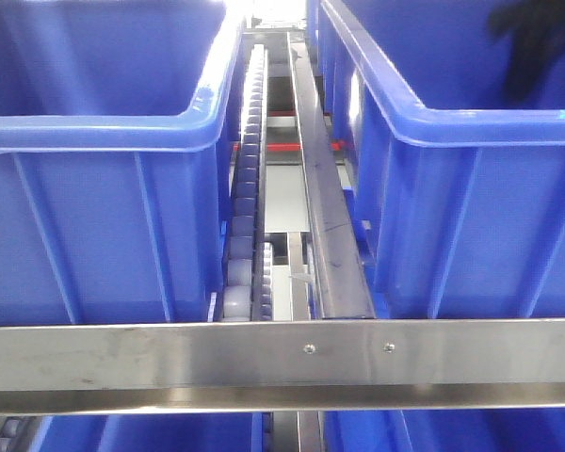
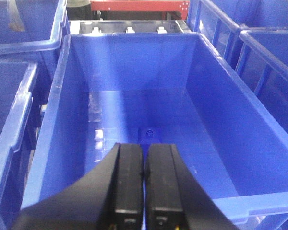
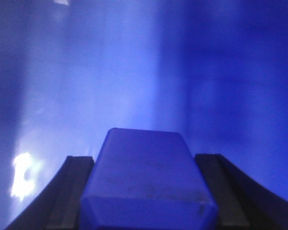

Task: Pick and sort blue part to right shelf
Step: 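Lower the right gripper into a bin and release its blue part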

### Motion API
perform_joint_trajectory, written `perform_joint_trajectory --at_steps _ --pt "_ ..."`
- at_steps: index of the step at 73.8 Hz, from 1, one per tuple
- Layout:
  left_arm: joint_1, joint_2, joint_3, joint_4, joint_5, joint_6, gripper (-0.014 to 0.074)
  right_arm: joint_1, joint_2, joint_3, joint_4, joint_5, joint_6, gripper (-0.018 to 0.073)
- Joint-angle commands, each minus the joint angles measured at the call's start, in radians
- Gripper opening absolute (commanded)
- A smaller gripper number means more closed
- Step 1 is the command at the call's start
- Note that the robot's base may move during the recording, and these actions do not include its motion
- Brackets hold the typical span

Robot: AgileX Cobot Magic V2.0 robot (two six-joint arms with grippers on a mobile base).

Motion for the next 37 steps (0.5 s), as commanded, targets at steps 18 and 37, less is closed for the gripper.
perform_joint_trajectory --at_steps 18,37 --pt "0.001 0.010 -0.027 -0.001 -0.077 -0.010 0.0133 -0.006 0.091 -0.060 -0.019 -0.115 -0.012 0.0288" --pt "0.001 0.010 -0.027 -0.001 -0.077 -0.010 0.0133 -0.006 0.091 -0.109 -0.019 -0.068 -0.012 0.0608"
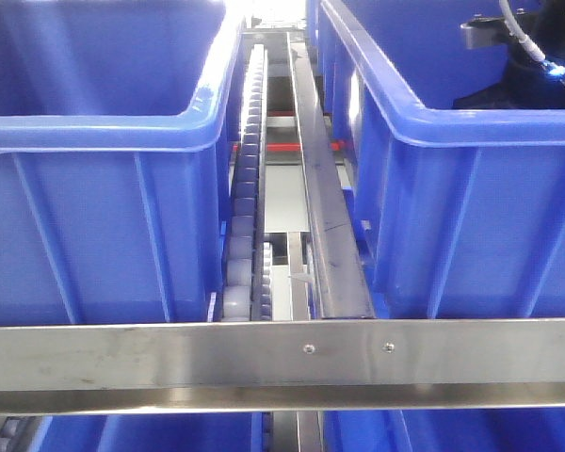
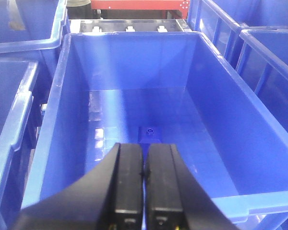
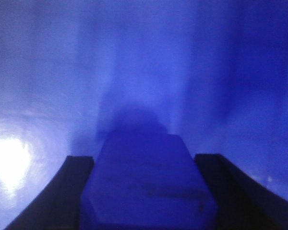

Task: Pick and sort blue part to right shelf
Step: 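Lower the right gripper into a bin and release its blue part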

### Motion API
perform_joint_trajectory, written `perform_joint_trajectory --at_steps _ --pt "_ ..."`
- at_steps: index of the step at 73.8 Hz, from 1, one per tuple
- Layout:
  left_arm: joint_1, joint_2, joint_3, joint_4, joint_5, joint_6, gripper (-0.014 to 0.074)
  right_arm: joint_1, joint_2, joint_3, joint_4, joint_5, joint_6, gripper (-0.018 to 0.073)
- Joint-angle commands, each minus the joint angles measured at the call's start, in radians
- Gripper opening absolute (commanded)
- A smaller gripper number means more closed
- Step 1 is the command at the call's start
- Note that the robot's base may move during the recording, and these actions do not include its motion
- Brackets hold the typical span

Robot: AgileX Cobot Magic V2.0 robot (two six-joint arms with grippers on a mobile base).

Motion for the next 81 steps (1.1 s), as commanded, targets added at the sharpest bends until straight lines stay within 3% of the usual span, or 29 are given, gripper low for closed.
perform_joint_trajectory --at_steps 1,23,29,41,47,81 --pt "0.001 0.010 -0.027 -0.001 -0.080 -0.010 0.0133 -0.006 -0.058 -0.061 -0.018 -0.014 -0.008 0.0600" --pt "0.001 0.010 -0.027 -0.001 -0.080 -0.010 0.0133 -0.006 -0.198 -0.092 -0.021 0.088 -0.008 0.0550" --pt "0.001 0.010 -0.027 -0.001 -0.080 -0.010 0.0133 -0.005 -0.264 -0.076 -0.021 0.124 -0.008 0.0440" --pt "0.001 0.010 -0.027 -0.001 -0.080 -0.010 0.0133 -0.005 -0.429 0.059 -0.021 0.109 -0.008 0.0121" --pt "0.001 0.010 -0.027 -0.001 -0.080 -0.010 0.0133 -0.005 -0.521 0.174 -0.019 0.070 -0.008 0.0033" --pt "0.001 0.010 -0.027 0.003 -0.080 -0.010 0.0133 -0.005 -1.147 0.849 0.032 -0.244 -0.008 0.0036"
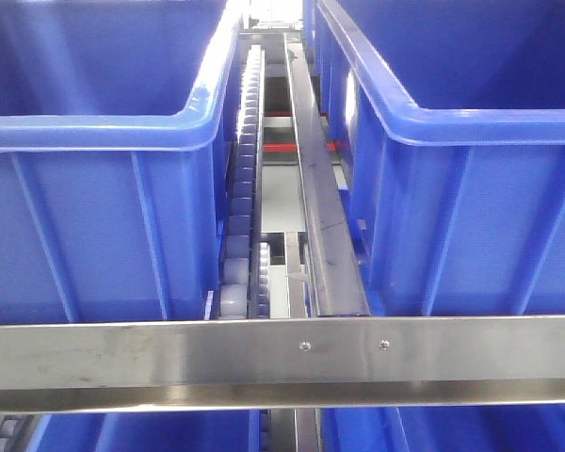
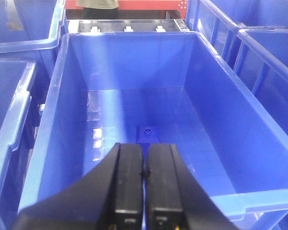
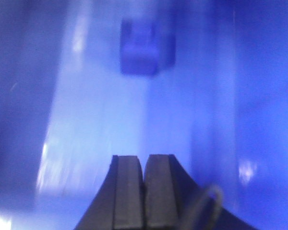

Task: Pick and sort blue part to right shelf

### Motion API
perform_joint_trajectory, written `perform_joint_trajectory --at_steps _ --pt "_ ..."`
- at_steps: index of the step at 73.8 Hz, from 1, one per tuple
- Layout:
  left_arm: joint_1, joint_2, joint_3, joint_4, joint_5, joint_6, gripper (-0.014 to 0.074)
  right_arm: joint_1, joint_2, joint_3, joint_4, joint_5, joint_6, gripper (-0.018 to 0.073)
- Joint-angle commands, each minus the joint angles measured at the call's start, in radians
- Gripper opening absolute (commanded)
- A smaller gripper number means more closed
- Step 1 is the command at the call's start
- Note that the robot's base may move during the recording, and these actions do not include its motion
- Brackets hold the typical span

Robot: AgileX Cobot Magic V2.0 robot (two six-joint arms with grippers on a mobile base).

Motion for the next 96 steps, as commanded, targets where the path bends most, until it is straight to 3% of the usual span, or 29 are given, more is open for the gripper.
perform_joint_trajectory --at_steps 1,14,37,85,96 --pt "0.001 0.010 -0.027 0.003 -0.080 -0.010 0.0133 -0.005 -0.113 0.057 0.001 -0.116 -0.006 0.0036" --pt "0.001 0.010 -0.027 0.003 -0.080 -0.010 0.0133 -0.005 -0.369 0.159 0.004 -0.128 -0.006 0.0036" --pt "0.001 0.010 -0.027 0.003 -0.080 -0.010 0.0133 -0.005 -0.688 0.164 0.004 -0.162 -0.006 0.0036" --pt "0.001 0.010 -0.027 0.003 -0.077 -0.010 0.0133 -0.005 -0.706 0.164 0.004 -0.153 -0.006 0.0036" --pt "0.067 -0.049 0.027 0.028 -0.139 -0.010 0.0133 -0.005 -0.706 0.164 0.004 -0.153 -0.006 0.0036"
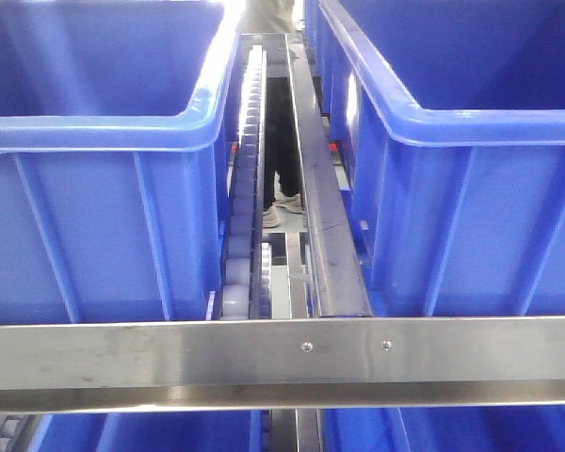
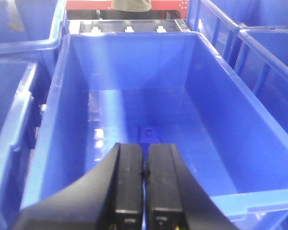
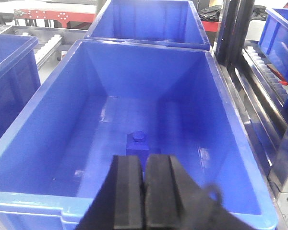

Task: Pick and sort blue part to right shelf

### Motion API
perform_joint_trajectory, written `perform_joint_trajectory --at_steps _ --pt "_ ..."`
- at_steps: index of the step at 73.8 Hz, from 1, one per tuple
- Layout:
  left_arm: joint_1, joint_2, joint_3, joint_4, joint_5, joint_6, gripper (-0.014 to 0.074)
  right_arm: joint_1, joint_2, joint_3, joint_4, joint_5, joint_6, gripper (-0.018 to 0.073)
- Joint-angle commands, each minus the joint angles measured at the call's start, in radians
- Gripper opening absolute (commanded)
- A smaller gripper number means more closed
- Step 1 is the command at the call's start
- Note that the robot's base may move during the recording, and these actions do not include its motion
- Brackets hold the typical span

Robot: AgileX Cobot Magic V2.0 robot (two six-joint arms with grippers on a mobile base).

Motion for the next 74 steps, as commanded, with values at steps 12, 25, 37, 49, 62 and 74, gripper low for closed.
perform_joint_trajectory --at_steps 12,25,37,49,62,74 --pt "0.150 -0.174 0.225 -0.004 -0.263 -0.010 0.0133 -0.005 0.011 -0.027 -0.003 -0.087 -0.006 0.0036" --pt "0.200 -0.309 0.448 -0.035 -0.359 -0.010 0.0133 -0.005 0.011 -0.027 -0.003 -0.087 -0.006 0.0036" --pt "0.201 -0.328 0.588 -0.037 -0.479 -0.010 0.0133 -0.005 0.011 -0.027 -0.003 -0.086 -0.006 0.0036" --pt "0.201 -0.328 0.663 -0.037 -0.594 -0.010 0.0133 -0.005 0.011 -0.027 -0.003 -0.085 -0.006 0.0036" --pt "0.201 -0.328 0.665 -0.037 -0.594 -0.010 0.0133 -0.005 0.011 -0.027 -0.003 -0.085 -0.006 0.0036" --pt "0.201 -0.328 0.665 -0.037 -0.594 -0.010 0.0133 -0.005 0.011 -0.027 -0.003 -0.085 -0.006 0.0036"
